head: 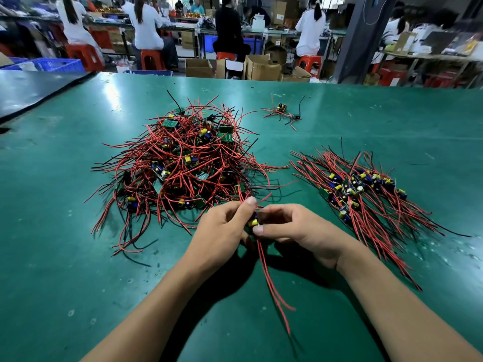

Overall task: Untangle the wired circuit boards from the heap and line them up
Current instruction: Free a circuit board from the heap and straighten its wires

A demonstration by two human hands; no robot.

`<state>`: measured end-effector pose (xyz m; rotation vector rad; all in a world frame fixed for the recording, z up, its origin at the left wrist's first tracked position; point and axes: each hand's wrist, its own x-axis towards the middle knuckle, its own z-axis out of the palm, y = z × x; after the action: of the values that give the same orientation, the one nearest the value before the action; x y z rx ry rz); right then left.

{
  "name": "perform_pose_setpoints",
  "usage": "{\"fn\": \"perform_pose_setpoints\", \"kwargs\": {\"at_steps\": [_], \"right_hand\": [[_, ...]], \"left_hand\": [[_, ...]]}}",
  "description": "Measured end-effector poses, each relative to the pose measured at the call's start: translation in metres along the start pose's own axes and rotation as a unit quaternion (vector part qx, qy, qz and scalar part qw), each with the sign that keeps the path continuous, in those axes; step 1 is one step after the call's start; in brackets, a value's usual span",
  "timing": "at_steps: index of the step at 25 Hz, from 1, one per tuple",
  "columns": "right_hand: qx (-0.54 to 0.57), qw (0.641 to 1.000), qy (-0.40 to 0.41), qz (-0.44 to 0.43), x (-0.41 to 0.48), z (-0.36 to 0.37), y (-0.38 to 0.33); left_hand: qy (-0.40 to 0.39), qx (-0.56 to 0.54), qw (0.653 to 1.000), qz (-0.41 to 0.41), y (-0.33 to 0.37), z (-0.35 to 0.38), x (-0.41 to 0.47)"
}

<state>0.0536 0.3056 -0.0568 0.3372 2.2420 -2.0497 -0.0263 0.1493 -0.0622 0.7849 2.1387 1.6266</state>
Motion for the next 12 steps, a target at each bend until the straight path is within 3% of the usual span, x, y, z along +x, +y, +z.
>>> {"fn": "perform_pose_setpoints", "kwargs": {"at_steps": [5,8,12], "right_hand": [[0.003,1.000,0.000,-0.019,-0.0008,-0.0015,-0.0005],[0.004,1.000,-0.001,-0.019,-0.0018,-0.0009,-0.0023],[0.040,0.999,-0.036,0.006,-0.0014,0.0003,-0.0004]], "left_hand": [[-0.032,-0.105,0.994,-0.002,-0.0027,-0.0015,0.0024],[-0.009,-0.136,0.990,-0.017,-0.0030,0.0002,0.0015],[0.020,-0.282,0.954,-0.095,-0.0020,-0.0051,0.0049]]}}
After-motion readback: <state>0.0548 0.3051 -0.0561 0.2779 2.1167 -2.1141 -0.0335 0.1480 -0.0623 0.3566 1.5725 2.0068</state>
